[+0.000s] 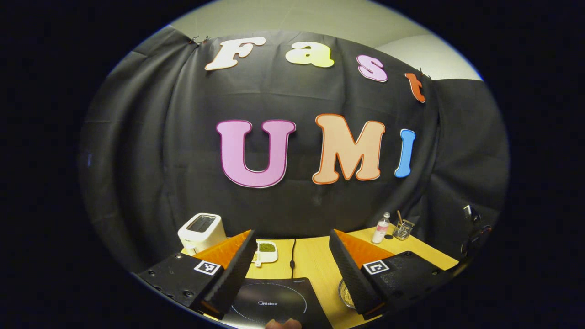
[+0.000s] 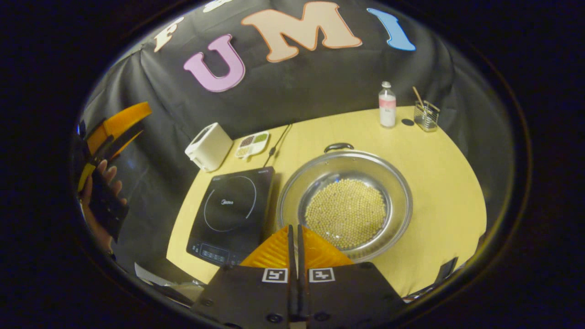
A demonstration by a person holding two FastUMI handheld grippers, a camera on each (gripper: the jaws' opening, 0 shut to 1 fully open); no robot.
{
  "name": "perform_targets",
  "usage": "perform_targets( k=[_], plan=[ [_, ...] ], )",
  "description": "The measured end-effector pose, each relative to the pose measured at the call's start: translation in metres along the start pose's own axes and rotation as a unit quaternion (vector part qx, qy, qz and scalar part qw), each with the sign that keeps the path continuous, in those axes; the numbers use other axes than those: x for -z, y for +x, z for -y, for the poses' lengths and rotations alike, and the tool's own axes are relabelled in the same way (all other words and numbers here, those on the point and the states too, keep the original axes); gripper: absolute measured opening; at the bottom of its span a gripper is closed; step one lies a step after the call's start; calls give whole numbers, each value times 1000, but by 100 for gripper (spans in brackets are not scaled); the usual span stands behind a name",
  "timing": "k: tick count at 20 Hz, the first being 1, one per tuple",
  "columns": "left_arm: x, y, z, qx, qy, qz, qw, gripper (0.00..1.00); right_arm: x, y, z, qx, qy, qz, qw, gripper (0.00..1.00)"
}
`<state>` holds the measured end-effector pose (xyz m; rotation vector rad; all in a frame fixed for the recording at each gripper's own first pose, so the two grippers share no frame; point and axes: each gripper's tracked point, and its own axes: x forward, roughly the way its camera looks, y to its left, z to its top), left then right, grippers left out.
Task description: First push the handle of the pot to place it horizontally, then grasp the pot with both hands and set it on the induction cooktop.
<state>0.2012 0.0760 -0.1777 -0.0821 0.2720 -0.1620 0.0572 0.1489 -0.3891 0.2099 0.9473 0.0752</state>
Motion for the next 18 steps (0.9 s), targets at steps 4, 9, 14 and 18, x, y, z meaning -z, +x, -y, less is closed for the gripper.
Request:
perform_targets(
  k=[4, 9, 14, 18],
  plan=[
    [13, 12, -9, 18, -6, -10, 1000, 95, 37, 16, 3, 27, 8, -54, 998, 3],
    [22, 18, -23, 17, -13, -17, 1000, 97, 76, 34, 2, 43, -11, -113, 993, 3],
    [30, 17, -31, 16, -17, -21, 1000, 97, 98, 48, 8, 57, -14, -148, 987, 3],
    [32, 18, -38, 14, -19, -22, 999, 97, 112, 55, 20, 80, -19, -171, 982, 3]
  ],
)
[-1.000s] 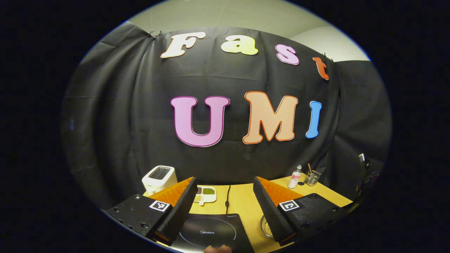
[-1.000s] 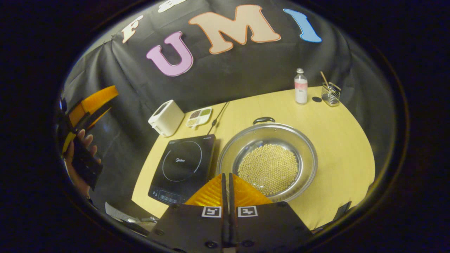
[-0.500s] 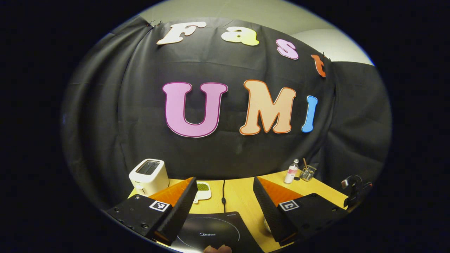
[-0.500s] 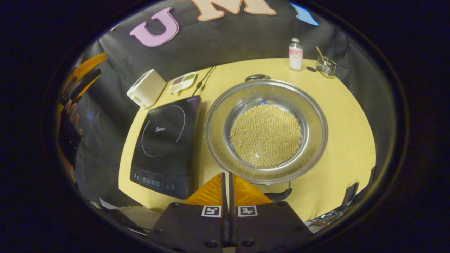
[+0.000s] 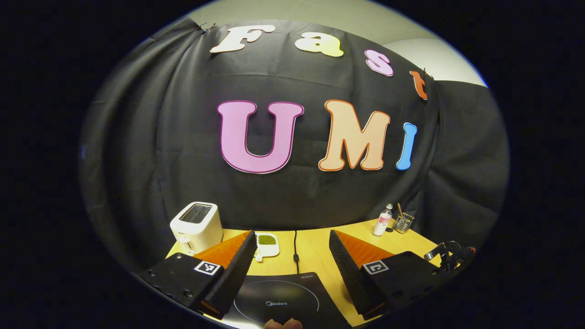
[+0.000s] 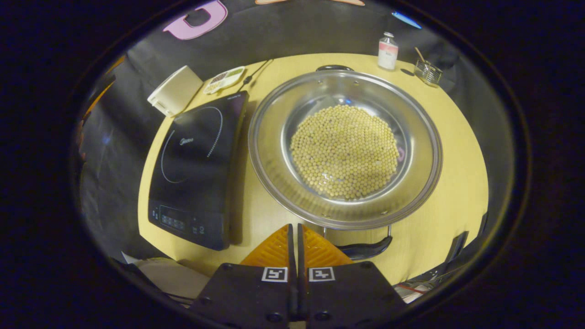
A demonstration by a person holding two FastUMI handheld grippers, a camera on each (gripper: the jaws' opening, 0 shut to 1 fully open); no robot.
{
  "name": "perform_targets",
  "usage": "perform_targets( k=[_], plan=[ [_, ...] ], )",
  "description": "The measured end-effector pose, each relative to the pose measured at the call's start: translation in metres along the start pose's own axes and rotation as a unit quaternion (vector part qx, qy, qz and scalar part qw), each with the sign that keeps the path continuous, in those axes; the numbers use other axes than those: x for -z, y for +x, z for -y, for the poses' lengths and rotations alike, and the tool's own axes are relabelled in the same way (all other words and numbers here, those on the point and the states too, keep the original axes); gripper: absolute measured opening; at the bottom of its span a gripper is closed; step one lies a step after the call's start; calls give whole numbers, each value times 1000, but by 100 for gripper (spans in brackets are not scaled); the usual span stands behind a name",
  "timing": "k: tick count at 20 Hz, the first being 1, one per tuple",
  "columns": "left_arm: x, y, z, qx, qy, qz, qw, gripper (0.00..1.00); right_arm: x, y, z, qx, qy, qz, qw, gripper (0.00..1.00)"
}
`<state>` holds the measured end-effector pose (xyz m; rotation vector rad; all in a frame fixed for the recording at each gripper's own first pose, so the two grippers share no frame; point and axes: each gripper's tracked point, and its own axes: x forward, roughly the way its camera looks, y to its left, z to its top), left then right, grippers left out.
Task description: First push the handle of the pot to place it horizontally, then grasp the pot with both hands and set it on the induction cooktop.
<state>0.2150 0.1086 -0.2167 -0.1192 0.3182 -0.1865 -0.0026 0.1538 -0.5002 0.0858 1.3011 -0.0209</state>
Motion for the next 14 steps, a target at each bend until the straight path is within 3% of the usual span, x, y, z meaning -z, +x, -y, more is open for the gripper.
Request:
perform_targets(
  k=[1, 14],
  plan=[
    [0, 0, -2, 0, 1, 1, 1000, 97, 1, 1, 1, 3, 0, -2, 1000, 0],
    [2, -11, -3, -7, -14, 1, 1000, 97, 7, -1, 30, 25, 4, -11, 1000, 3]
  ],
)
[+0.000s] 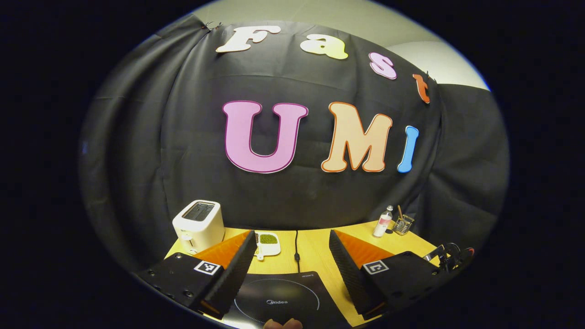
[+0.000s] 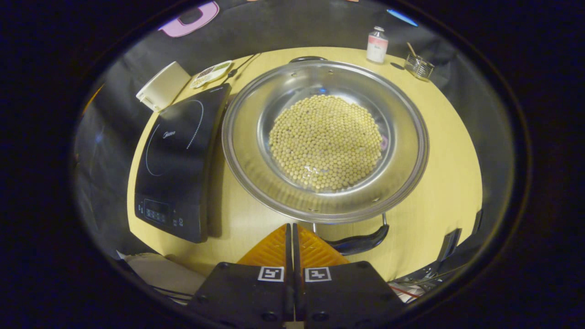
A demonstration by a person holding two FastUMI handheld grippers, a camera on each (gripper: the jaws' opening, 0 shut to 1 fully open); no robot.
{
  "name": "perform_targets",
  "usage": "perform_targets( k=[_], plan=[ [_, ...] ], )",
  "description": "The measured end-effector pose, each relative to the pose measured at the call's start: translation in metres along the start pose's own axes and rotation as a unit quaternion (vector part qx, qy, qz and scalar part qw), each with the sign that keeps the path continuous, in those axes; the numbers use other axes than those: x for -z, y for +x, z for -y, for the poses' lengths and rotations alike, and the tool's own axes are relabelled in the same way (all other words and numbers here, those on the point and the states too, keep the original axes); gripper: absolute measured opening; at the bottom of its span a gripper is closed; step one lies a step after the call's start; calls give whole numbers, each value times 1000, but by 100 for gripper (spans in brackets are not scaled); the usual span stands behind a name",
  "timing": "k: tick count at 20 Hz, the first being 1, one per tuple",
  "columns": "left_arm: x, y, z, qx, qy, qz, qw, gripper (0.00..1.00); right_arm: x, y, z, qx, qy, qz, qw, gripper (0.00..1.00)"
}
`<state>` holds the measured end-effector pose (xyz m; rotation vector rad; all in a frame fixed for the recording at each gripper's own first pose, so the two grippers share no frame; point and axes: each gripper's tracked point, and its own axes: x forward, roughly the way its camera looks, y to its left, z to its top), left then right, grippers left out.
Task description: First push the handle of the pot to place it horizontally, then grasp the pot with both hands and set it on the induction cooktop.
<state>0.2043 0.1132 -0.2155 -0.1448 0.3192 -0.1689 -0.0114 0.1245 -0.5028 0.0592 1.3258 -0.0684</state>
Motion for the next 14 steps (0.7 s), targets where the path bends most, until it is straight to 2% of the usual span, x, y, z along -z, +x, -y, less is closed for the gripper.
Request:
perform_targets(
  k=[5, 14],
  plan=[
    [0, -8, 6, -18, 12, -2, 1000, 97, 1, 1, 17, -10, 2, 0, 1000, 3],
    [-2, -16, 57, -52, 37, -18, 998, 95, -11, -1, 61, -54, -15, 3, 998, 3]
  ],
)
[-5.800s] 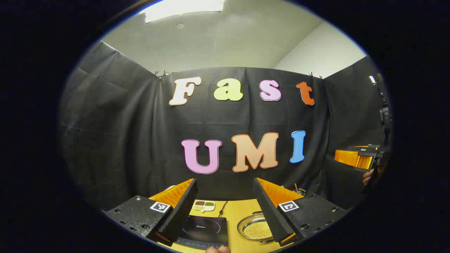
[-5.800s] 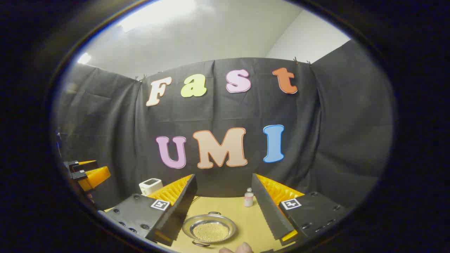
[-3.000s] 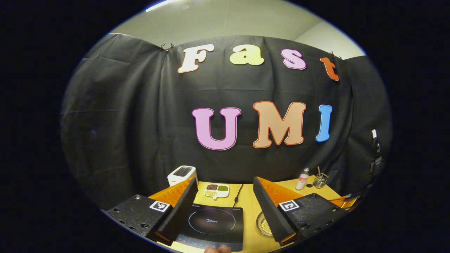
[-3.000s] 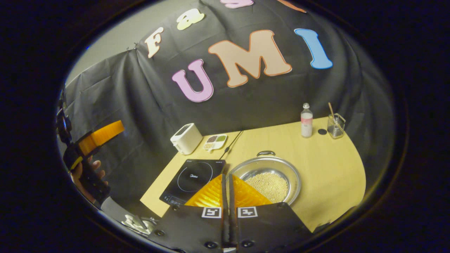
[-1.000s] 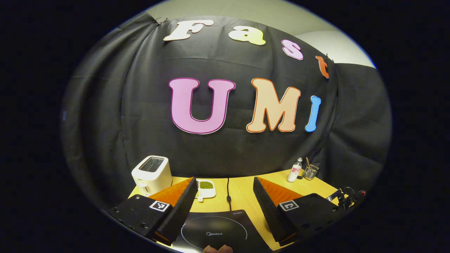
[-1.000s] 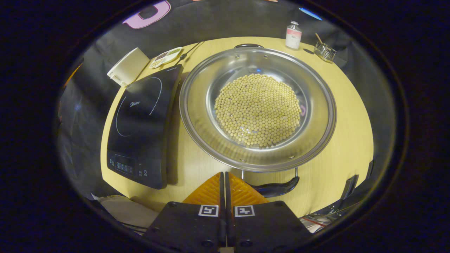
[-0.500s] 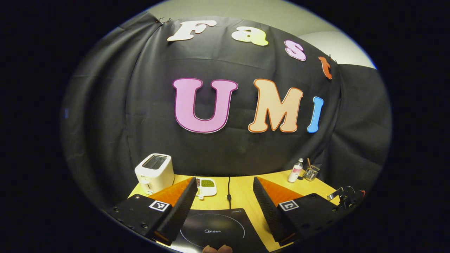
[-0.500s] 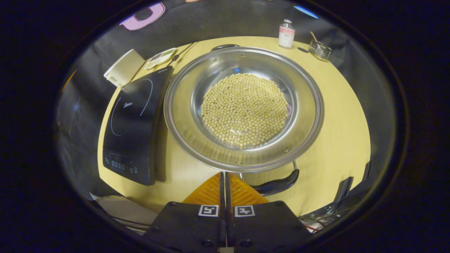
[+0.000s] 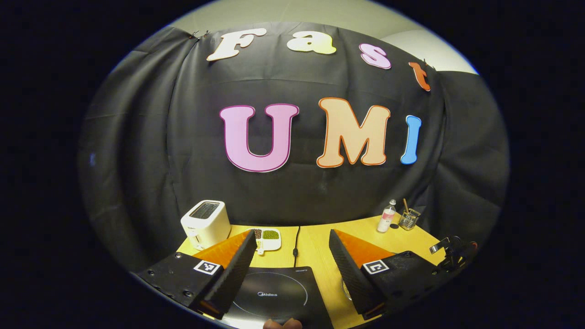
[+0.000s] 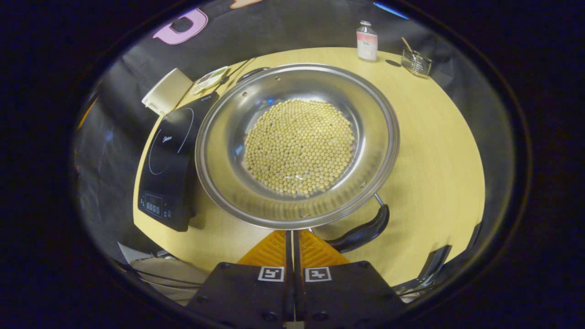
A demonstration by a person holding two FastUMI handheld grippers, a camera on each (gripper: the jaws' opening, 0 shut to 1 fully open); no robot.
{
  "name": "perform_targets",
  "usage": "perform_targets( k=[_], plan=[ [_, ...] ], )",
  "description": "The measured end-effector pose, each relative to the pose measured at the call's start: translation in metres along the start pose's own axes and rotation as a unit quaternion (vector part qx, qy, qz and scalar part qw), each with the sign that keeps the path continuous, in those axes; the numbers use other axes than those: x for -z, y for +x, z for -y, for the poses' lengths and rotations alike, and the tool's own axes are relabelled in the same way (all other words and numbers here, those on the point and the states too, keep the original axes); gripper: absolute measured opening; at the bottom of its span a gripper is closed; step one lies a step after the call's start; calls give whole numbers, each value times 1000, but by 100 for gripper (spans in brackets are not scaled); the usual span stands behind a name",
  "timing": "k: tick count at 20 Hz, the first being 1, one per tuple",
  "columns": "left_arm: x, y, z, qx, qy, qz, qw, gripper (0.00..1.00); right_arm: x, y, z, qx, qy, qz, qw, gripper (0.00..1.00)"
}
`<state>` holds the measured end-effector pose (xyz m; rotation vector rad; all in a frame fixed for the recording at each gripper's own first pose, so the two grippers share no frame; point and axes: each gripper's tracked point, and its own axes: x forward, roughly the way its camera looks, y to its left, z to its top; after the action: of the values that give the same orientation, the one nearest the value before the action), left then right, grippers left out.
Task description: First push the handle of the pot to place it horizontally, then grasp the pot with both hands and set it on the induction cooktop.
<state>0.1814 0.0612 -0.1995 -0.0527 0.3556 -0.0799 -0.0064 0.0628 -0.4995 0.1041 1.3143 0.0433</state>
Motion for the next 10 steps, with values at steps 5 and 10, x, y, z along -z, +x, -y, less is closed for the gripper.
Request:
perform_targets(
  k=[5, 10],
  plan=[
    [-10, -11, 27, -24, 18, 2, 1000, 96, -4, -1, 24, -16, -48, 0, 999, 3],
    [-7, -20, 50, -50, 27, -11, 998, 98, -20, 0, 51, -28, -94, 4, 995, 3]
  ],
)
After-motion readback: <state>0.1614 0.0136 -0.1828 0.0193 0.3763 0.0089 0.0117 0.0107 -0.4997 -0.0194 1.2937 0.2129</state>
